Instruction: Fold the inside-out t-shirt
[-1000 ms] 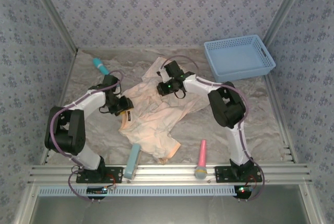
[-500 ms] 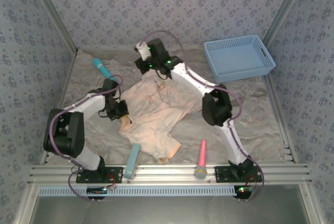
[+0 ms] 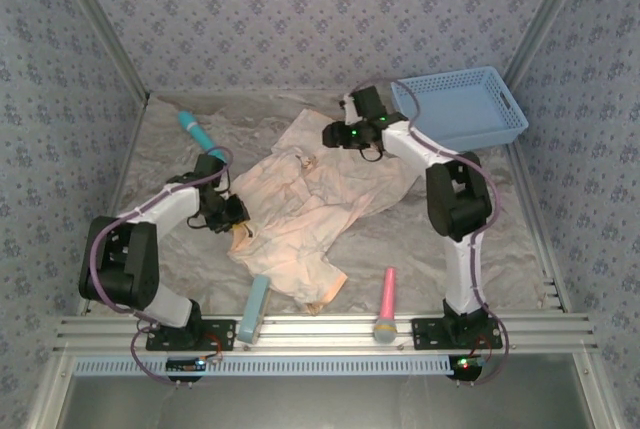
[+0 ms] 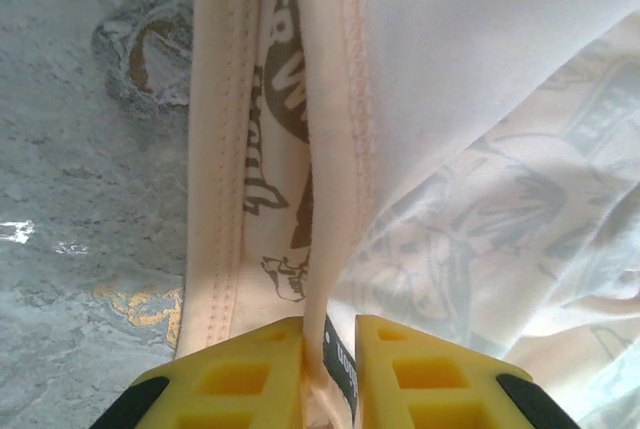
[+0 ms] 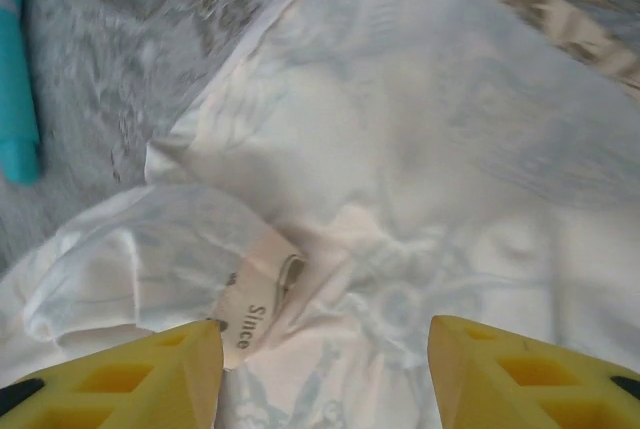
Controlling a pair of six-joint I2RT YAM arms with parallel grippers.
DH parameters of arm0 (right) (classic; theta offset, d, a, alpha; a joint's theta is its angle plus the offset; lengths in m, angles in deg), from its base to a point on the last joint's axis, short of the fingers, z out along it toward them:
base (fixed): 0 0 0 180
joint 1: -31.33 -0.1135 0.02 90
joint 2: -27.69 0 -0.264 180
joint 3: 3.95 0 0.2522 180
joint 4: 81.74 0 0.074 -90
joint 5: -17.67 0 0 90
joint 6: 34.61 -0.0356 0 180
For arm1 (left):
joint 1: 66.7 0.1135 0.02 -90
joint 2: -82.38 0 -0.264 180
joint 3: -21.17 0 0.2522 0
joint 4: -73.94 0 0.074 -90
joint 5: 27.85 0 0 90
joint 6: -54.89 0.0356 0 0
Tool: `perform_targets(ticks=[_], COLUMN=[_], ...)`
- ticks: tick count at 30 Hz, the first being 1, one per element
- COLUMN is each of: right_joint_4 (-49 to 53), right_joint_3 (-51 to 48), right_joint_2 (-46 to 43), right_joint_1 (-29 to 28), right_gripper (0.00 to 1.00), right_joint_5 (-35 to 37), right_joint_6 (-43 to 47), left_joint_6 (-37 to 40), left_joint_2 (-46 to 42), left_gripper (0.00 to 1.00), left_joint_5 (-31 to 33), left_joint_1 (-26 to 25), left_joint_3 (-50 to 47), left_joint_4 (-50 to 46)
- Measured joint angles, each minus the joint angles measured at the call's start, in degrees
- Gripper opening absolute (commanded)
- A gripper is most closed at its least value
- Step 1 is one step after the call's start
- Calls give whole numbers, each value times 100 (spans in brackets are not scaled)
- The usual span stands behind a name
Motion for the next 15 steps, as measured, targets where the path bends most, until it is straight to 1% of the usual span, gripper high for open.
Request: perform_targets(ticks=[3, 7, 11, 14, 15], right_joint_4=[-391, -922, -1246, -1399, -1427], right_joint_3=[-330, -417, -374, -304, -289], right_joint_2=[4, 249, 573, 791, 844], right_joint_1=[2, -245, -452, -529, -549], right_gripper=[59, 59, 57, 57, 55], right_joint_5=[-273, -643, -826, -907, -916], right_joint_6=[-551, -1191, -1606, -1858, -1906], left_joint_6=[0, 2, 2, 4, 9], left_joint_2=[-52, -55, -66, -90, -92], left_gripper=[20, 20, 20, 20, 20], left_joint_5=[-2, -24, -24, -20, -20], left_joint_1=[0, 0, 0, 0, 0], left_joint_3=[33, 44, 44, 44, 44], left_joint_4=[-13, -28, -63, -74, -85])
